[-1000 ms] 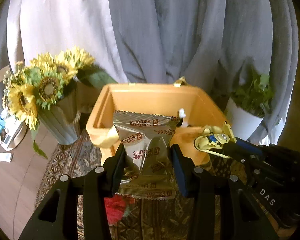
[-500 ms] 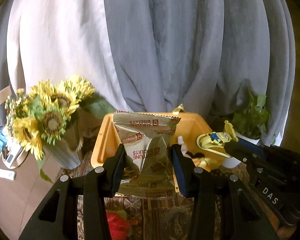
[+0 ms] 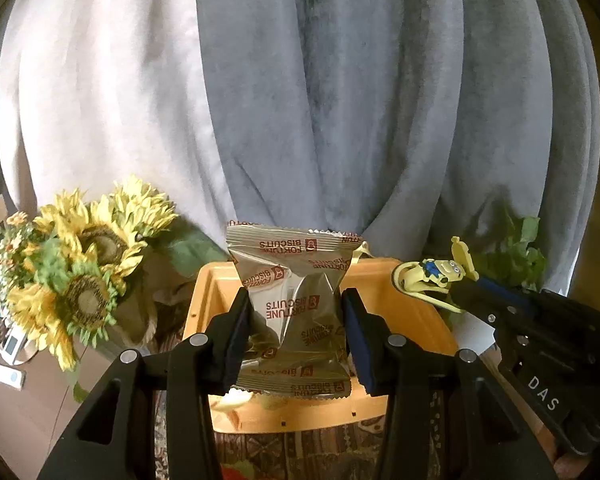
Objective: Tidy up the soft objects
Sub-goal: 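Carry the biscuit packet and Minion over the crate and open both grippers, then move the right tool down to the red fluffy pompom on the rug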
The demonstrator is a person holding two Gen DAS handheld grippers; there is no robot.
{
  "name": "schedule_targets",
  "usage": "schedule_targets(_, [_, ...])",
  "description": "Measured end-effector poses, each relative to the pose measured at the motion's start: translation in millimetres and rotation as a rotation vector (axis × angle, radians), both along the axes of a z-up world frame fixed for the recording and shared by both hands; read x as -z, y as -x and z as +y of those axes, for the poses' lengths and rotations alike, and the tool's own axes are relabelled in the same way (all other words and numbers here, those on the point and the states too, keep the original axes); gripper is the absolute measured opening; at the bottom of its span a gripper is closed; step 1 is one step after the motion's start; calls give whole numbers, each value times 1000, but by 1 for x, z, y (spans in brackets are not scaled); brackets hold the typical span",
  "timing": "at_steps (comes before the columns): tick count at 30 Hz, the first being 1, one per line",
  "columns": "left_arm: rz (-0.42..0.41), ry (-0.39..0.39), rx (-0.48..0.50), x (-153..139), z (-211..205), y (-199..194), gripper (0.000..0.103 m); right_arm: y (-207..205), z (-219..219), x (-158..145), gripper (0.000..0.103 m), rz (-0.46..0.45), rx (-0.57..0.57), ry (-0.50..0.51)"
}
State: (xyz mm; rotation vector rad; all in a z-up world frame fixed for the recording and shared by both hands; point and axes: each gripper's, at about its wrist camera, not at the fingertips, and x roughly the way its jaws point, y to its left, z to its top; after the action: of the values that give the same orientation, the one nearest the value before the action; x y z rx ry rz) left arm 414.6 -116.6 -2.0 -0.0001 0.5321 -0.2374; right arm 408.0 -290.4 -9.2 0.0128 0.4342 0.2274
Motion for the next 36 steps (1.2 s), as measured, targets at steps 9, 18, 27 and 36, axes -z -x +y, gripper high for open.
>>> schedule_targets(9, [73, -10, 20, 11, -6, -44, 45, -44, -4, 14, 12, 93, 10, -13])
schedule_targets(18, [241, -36, 40, 46, -14, -93, 46, -95, -6, 50, 12, 248, 11, -35])
schedule_targets(27, [263, -108, -50, 63, -6, -93, 85, -103, -9, 71, 42, 330, 60, -35])
schedule_targets(36, [153, -120, -160, 50, 20, -38, 96, -63, 14, 58, 62, 260, 26, 6])
